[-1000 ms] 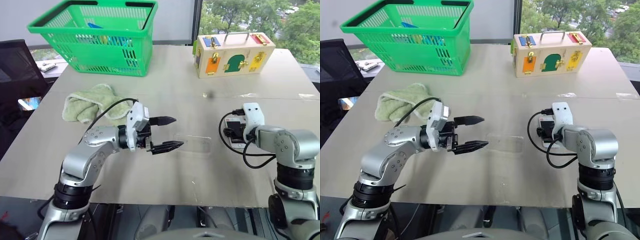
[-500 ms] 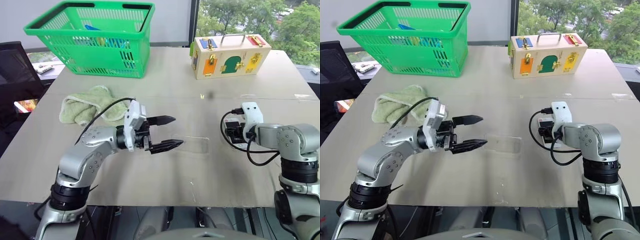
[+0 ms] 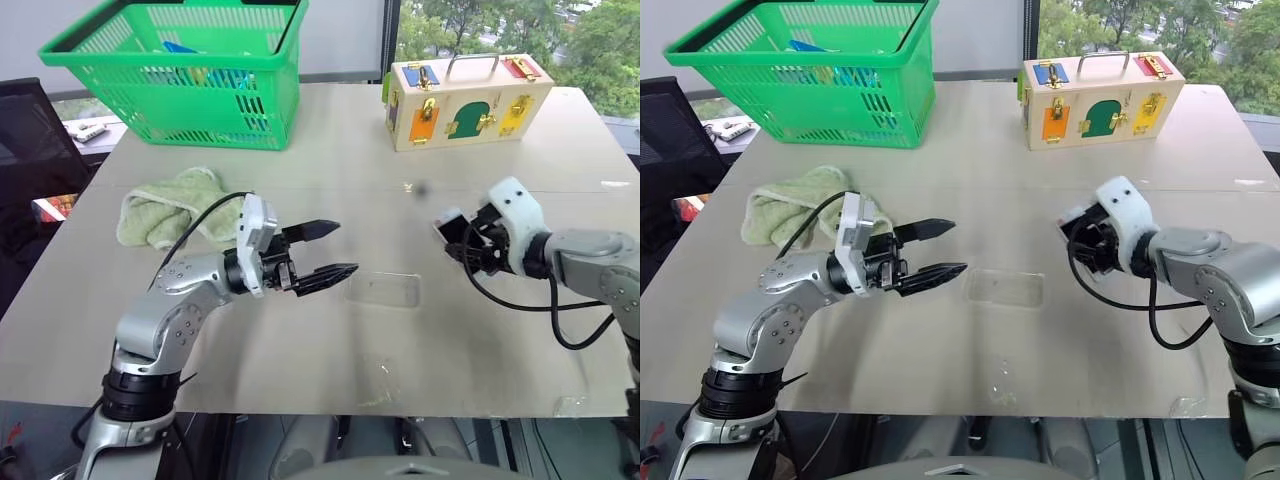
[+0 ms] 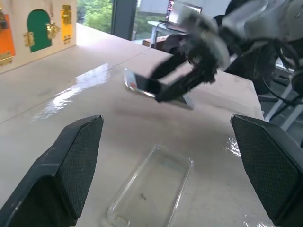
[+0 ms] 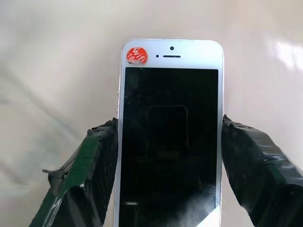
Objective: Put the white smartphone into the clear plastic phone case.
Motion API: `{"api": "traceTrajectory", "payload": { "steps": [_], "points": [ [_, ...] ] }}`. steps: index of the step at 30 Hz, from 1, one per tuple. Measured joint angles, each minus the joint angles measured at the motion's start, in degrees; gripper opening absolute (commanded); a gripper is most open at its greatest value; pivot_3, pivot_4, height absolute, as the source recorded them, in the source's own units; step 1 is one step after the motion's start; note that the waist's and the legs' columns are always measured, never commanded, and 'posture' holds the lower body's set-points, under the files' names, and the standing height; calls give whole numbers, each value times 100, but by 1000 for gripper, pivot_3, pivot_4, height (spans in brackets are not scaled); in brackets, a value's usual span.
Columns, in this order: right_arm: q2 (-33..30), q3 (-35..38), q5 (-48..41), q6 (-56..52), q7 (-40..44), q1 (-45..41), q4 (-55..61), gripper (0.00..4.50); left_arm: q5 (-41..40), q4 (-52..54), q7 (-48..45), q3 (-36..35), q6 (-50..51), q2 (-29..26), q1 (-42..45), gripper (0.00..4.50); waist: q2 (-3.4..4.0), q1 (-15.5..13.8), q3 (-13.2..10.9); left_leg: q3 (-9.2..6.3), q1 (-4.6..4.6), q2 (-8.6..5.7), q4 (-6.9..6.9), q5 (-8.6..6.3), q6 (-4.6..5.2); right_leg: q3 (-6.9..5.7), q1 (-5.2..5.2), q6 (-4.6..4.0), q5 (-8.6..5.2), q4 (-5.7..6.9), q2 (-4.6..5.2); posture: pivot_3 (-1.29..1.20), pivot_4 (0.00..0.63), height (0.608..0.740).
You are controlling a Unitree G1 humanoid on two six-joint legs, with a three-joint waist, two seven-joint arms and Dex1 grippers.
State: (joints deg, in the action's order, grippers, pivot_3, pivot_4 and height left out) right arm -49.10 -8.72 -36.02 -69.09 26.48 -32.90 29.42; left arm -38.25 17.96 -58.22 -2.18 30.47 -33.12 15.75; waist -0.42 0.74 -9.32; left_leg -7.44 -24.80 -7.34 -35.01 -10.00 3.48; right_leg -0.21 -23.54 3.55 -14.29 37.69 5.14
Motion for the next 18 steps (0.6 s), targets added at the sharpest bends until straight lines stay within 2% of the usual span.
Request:
{"api": "traceTrajectory", "payload": {
  "steps": [4,8,13,18],
  "points": [
    [-348,-1440,839,1166,1248,-565,-95,2860,-13,-209,-409,3,-106,-191,-177,4500,1,21,-12,0,-2,0,0,-1,0,1,-6,1,0,-4,1,0,150,740],
    [-210,-2603,1597,1746,2274,-1363,-412,2860,6,-294,-792,-36,-282,-425,-489,4500,-2,12,-24,-3,-4,0,0,-3,-6,1,-11,-1,0,-2,0,0,150,740],
    [193,-3321,2227,1966,2955,-1840,-726,2860,90,-313,-903,-110,-456,-544,-826,4500,-4,-16,-27,-4,-7,0,0,-9,-15,1,-12,-1,1,-4,2,0,150,740],
    [440,-3689,2832,2063,3174,-1876,-1212,2860,110,-312,-899,-184,-546,-560,-992,4500,-2,-26,-28,-2,-5,0,-2,-13,-24,3,-13,-2,2,3,1,0,150,740]
  ]
}}
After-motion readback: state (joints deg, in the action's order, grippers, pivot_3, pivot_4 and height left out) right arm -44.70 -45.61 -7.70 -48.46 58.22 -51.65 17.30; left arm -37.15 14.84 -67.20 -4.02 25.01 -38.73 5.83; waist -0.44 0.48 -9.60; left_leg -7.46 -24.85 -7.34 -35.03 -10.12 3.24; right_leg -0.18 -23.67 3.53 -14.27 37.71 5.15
